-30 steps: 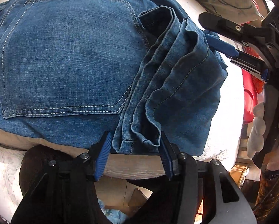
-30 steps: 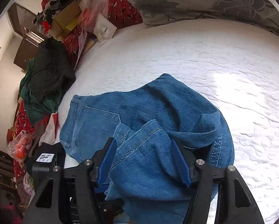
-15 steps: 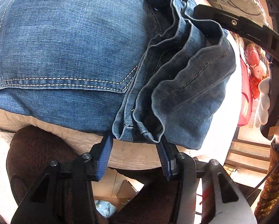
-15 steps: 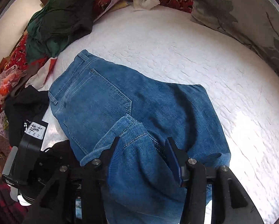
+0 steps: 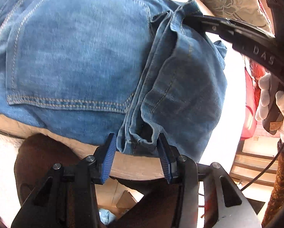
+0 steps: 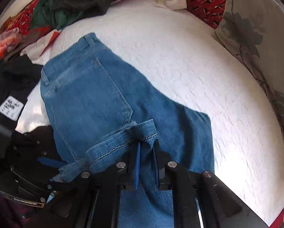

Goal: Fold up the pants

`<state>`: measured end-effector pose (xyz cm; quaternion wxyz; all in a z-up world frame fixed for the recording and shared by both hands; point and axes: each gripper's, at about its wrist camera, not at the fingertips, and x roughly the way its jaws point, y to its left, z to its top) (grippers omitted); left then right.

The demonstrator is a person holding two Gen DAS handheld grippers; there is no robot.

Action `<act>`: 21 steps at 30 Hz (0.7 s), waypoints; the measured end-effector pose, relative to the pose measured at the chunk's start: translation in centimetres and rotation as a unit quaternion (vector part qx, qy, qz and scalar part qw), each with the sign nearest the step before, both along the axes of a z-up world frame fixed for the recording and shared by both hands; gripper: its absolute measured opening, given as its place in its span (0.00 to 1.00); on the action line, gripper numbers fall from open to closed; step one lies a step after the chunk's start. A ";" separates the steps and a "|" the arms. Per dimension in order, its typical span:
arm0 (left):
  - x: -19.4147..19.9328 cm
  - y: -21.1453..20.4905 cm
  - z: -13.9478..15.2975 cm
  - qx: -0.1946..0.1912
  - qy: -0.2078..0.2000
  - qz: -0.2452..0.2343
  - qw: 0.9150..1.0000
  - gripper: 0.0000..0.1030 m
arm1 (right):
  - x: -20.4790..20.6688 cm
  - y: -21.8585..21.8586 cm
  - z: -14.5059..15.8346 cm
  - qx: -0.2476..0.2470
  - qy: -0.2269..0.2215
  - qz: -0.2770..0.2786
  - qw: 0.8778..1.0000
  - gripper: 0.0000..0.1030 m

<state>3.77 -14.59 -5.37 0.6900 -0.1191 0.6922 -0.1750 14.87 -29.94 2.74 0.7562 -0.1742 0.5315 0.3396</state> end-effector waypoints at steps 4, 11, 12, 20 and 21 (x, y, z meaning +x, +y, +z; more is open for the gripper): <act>0.4 0.2 -1.6 0.004 0.036 0.012 0.999 0.40 | 2.2 0.9 -2.2 -0.016 0.054 -0.011 0.998 0.20; -1.0 0.7 1.8 -0.014 0.003 -0.003 1.000 0.40 | 3.3 -8.0 2.7 0.084 0.055 -0.114 0.988 0.53; -1.1 0.3 2.3 -0.019 -0.004 -0.007 1.000 0.40 | 2.9 -9.2 2.9 0.068 0.046 -0.119 0.989 0.53; -1.7 -4.8 1.9 -0.030 0.003 -0.061 0.998 0.40 | -1.1 -13.6 0.5 0.089 0.046 -0.154 0.983 0.53; -2.0 -5.2 1.6 -0.025 0.005 -0.066 0.997 0.40 | -1.8 -12.8 0.4 0.076 0.030 -0.136 0.987 0.53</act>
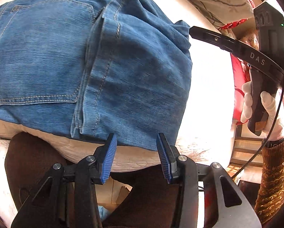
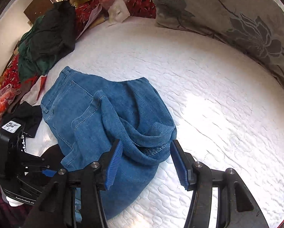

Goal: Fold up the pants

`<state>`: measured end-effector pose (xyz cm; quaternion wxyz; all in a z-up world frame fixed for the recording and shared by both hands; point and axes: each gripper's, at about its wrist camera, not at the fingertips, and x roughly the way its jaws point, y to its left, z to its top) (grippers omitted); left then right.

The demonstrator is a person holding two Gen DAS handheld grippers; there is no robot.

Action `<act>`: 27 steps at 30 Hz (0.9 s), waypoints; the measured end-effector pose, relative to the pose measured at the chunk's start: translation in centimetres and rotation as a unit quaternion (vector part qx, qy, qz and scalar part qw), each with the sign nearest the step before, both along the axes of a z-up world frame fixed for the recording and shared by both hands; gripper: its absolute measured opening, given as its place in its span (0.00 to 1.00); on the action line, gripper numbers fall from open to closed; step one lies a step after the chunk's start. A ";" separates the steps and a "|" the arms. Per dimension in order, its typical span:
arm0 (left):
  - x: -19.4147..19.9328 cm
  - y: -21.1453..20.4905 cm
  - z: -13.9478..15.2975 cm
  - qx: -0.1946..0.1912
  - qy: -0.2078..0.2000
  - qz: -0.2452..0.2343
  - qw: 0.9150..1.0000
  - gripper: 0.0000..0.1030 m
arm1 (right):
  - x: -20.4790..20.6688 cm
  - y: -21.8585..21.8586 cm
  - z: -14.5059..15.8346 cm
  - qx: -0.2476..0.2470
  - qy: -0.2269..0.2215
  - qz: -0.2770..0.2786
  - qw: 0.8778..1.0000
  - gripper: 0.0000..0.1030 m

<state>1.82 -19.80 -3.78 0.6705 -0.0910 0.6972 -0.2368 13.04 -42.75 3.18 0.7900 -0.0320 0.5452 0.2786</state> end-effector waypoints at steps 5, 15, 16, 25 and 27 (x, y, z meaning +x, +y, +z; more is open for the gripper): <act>-0.2 -1.5 -1.9 0.017 0.029 0.001 0.999 0.40 | -2.6 4.6 -1.2 -0.141 -0.090 0.113 0.979 0.51; 0.4 -2.1 -3.6 0.024 0.048 0.006 0.999 0.40 | -0.6 7.7 -3.3 -0.268 -0.103 0.247 0.926 0.32; 0.3 -2.1 -3.7 0.025 0.050 0.008 0.998 0.40 | -0.2 7.6 -3.6 -0.287 -0.097 0.250 0.920 0.25; 1.1 -2.5 -4.7 0.023 0.068 0.019 0.997 0.40 | 8.1 4.9 -1.9 -0.200 -0.037 0.115 0.972 0.13; 0.9 -2.5 -4.0 0.018 0.059 0.010 0.998 0.40 | 7.6 4.1 -0.5 -0.136 -0.024 0.126 0.982 0.13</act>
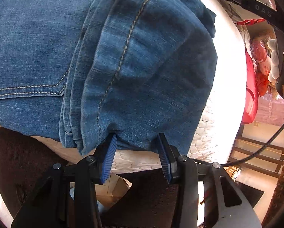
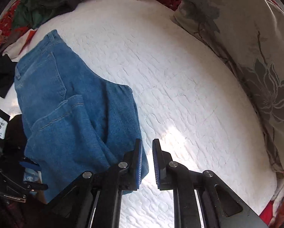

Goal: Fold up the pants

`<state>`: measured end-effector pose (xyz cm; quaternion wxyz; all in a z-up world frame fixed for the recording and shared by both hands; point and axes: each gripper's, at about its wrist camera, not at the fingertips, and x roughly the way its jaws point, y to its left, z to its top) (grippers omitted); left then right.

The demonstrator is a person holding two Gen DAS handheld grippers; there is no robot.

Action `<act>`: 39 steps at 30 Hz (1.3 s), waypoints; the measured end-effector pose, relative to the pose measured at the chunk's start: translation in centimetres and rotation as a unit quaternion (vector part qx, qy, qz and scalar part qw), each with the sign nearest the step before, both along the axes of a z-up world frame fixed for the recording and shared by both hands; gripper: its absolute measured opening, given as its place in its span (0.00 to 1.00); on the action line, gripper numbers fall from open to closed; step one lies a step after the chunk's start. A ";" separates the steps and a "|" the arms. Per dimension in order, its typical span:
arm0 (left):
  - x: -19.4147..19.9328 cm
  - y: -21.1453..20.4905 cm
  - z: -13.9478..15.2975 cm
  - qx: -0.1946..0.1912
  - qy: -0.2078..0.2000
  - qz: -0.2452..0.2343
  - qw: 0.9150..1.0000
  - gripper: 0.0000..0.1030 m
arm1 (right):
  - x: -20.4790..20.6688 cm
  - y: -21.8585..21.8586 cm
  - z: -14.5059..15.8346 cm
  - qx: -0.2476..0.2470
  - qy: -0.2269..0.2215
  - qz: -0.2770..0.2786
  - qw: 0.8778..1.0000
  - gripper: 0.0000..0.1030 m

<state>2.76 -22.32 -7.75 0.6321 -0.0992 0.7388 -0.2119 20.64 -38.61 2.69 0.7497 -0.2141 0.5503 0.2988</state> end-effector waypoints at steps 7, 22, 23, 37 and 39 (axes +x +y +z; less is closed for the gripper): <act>-1.0 -1.5 -0.3 -0.002 0.011 -0.016 1.000 0.40 | -5.0 0.2 -0.2 -0.018 -0.007 0.052 0.998 0.29; -0.3 0.0 -0.4 -0.015 0.027 -0.011 0.999 0.41 | -5.8 2.4 -6.0 -0.027 -0.009 0.032 0.999 0.61; -0.2 -0.1 -0.5 -0.016 0.028 -0.009 0.999 0.41 | -5.8 2.5 -5.9 -0.026 -0.011 0.029 0.999 0.62; 0.0 -0.9 -0.5 -0.005 0.017 -0.008 1.000 0.37 | -4.3 3.8 -4.4 -0.097 0.016 0.131 0.987 0.18; 0.1 -0.6 -0.2 -0.011 0.025 0.002 1.000 0.27 | -4.4 4.5 -3.3 -0.120 0.013 0.162 0.979 0.08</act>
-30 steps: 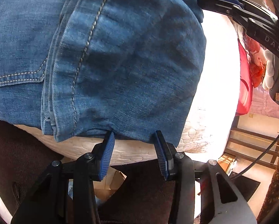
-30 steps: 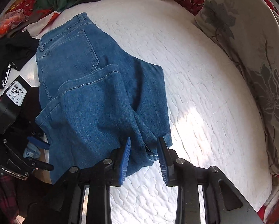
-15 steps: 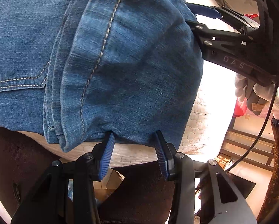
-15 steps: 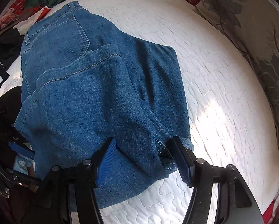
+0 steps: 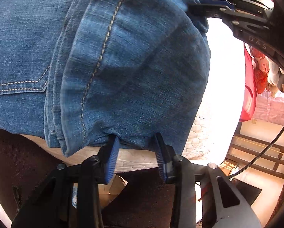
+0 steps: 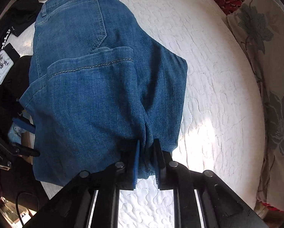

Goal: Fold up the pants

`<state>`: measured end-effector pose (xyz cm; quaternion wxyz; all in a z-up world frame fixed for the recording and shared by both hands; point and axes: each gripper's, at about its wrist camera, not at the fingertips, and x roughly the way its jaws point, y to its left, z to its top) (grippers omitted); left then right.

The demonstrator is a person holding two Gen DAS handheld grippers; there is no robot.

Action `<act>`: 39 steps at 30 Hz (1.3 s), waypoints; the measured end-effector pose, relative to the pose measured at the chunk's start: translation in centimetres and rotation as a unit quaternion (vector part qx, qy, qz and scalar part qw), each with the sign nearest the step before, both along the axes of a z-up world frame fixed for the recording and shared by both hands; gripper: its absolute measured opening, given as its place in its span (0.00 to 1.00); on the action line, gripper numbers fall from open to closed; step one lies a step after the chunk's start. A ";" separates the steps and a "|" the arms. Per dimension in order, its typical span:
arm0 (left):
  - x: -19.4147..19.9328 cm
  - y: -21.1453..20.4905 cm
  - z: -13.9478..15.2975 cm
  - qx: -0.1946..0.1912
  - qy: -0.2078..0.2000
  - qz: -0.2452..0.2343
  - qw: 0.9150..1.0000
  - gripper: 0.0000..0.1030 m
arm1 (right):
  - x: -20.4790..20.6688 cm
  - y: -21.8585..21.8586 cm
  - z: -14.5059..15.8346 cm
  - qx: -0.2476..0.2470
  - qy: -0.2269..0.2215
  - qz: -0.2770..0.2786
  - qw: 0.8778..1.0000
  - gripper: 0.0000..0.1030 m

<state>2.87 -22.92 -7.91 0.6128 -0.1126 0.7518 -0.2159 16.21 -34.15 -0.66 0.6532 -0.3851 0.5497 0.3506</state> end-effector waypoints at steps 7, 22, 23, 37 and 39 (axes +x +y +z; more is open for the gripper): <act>0.8 1.2 -1.0 -0.021 0.026 0.031 0.999 0.26 | 5.4 0.0 2.5 0.018 -0.015 -0.067 0.997 0.00; 0.0 7.7 -0.3 -0.058 0.035 0.074 0.995 0.27 | 0.4 -0.2 -0.6 0.002 0.017 -0.034 0.999 0.45; 0.0 7.7 -0.2 -0.058 0.033 0.076 0.995 0.27 | 0.2 -0.3 -0.8 0.001 0.016 -0.029 0.999 0.45; 1.9 6.9 -1.0 -0.019 0.023 0.089 0.996 0.27 | 1.4 1.6 -1.4 -0.037 0.021 0.015 0.999 0.19; 1.9 7.1 -1.1 -0.023 0.027 0.090 0.995 0.27 | 2.5 0.7 -1.8 -0.017 0.026 -0.035 0.999 0.30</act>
